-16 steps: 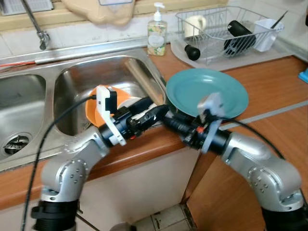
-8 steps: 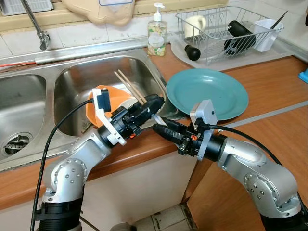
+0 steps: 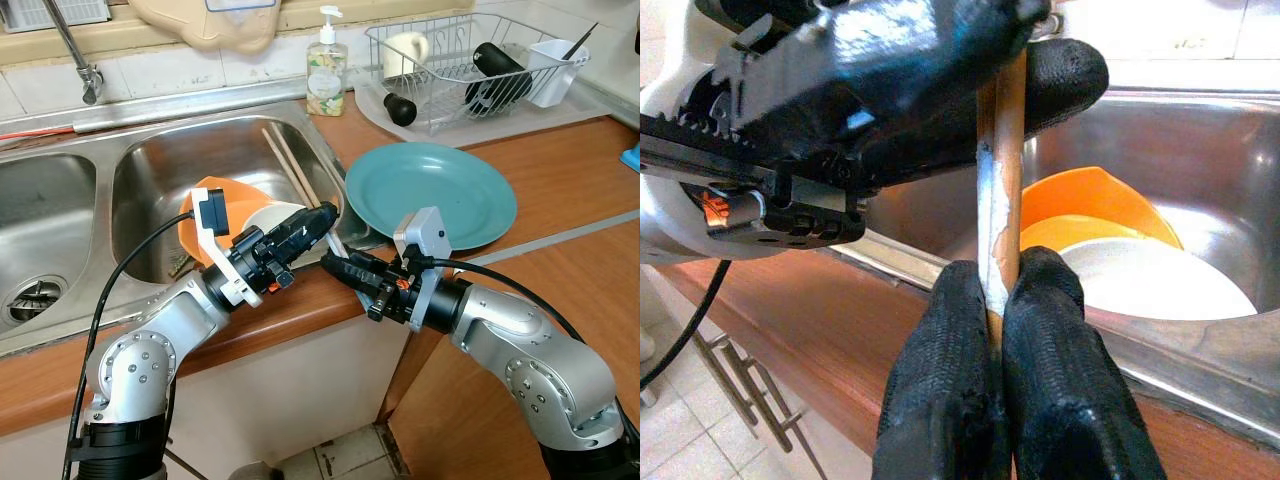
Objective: Kitchen organization
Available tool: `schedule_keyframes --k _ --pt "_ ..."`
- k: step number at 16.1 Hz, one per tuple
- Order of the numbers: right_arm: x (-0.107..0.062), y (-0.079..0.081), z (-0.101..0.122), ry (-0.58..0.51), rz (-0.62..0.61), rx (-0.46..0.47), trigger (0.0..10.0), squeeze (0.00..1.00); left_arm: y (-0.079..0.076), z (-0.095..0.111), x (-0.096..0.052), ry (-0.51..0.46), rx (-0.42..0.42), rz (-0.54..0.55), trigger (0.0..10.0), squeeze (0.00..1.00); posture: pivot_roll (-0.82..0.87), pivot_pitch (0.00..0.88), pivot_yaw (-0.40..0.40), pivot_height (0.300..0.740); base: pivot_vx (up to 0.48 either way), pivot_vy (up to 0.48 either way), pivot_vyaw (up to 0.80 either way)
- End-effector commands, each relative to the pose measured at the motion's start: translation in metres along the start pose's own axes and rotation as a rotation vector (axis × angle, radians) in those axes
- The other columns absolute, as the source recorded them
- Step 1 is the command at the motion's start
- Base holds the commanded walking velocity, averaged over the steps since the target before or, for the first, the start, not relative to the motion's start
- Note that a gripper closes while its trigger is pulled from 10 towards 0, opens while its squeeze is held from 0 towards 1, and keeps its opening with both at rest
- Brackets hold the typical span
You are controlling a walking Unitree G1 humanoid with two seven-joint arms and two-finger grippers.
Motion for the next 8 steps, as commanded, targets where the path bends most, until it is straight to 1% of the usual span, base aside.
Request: schedule_keyframes --k 1,2,3,4,5,6,7,8 --pt "0.0023 -0.001 0.0038 -0.002 0.0 -0.021 0.4 0.0 -0.0032 0.0006 -0.0006 0.006 0.001 -0.008 0.0 0.0 -0.06 0.0 0.077 0.74 0.0 0.0 0.0" --pt "0.0023 -0.0008 0.0039 0.0 0.001 -0.022 0.4 0.0 -0.0034 0.0006 -0.0006 0.006 0.0 -0.009 0.0 0.0 -0.06 0.0 0.077 0.74 0.0 0.0 0.0" --pt "0.0024 -0.0005 0.0036 0.003 0.003 -0.024 1.6 0.0 -0.0032 0.0005 -0.0009 0.007 0.0 -0.009 0.0 0.0 -0.06 0.0 0.076 0.74 0.0 0.0 0.0" --pt "0.0023 -0.0002 0.0034 0.007 0.005 -0.026 2.0 0.0 -0.0032 0.0004 -0.001 0.007 -0.001 -0.008 0.0 0.0 -0.06 0.0 0.076 0.74 0.0 0.0 0.0" --pt "0.0023 0.0 0.0029 0.012 0.008 -0.03 4.3 0.0 -0.0026 0.0003 -0.0011 0.008 0.0 -0.004 0.0 0.0 -0.06 0.0 0.074 0.74 0.0 0.0 0.0" --pt "0.0023 -0.0001 0.0025 0.018 0.008 -0.038 9.8 0.0 -0.0015 0.0001 -0.0013 0.009 0.004 0.002 0.0 0.0 -0.06 0.0 0.074 0.74 0.0 0.0 0.0" --pt "0.0025 -0.0007 0.002 0.024 0.004 -0.044 10.0 0.0 -0.0004 0.0002 -0.0018 0.007 0.008 0.01 0.0 0.0 -0.06 0.0 0.073 0.74 0.0 0.0 0.0" --pt "0.0029 -0.0011 0.0013 0.029 0.003 -0.039 10.0 0.19 0.0009 0.0007 -0.0024 0.004 0.012 0.02 0.0 0.0 -0.06 0.0 0.072 0.74 0.0 0.0 0.0"
Point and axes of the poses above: a point about 5 cm out from each wrist's last joint towards the gripper, its own x axis pointing out of the wrist towards the gripper, its own z axis along the axis of the wrist's last joint, y = z × x, the point moved 6 cm from there along x, pointing out of the wrist towards the gripper, and after that the axes turned 7 degrees about x, right-handed, at the moved point
